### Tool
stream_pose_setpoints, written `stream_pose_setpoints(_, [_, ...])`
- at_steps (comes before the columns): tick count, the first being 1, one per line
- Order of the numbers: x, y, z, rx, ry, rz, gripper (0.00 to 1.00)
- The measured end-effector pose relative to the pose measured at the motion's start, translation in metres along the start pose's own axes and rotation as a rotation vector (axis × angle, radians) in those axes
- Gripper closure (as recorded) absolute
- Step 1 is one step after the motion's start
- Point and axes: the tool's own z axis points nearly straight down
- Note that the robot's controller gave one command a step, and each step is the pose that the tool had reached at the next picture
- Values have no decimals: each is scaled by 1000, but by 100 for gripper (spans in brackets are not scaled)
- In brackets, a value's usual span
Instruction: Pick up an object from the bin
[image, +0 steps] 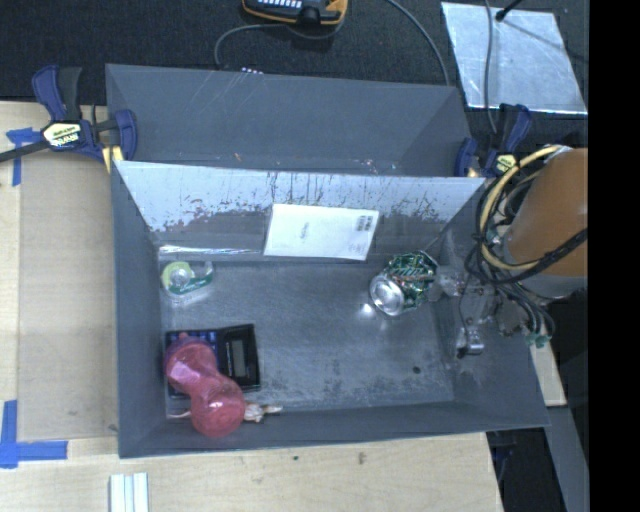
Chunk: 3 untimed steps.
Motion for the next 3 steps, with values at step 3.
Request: stream_pose_setpoints(3, [-70,-3,64,1,-1,-85,0])
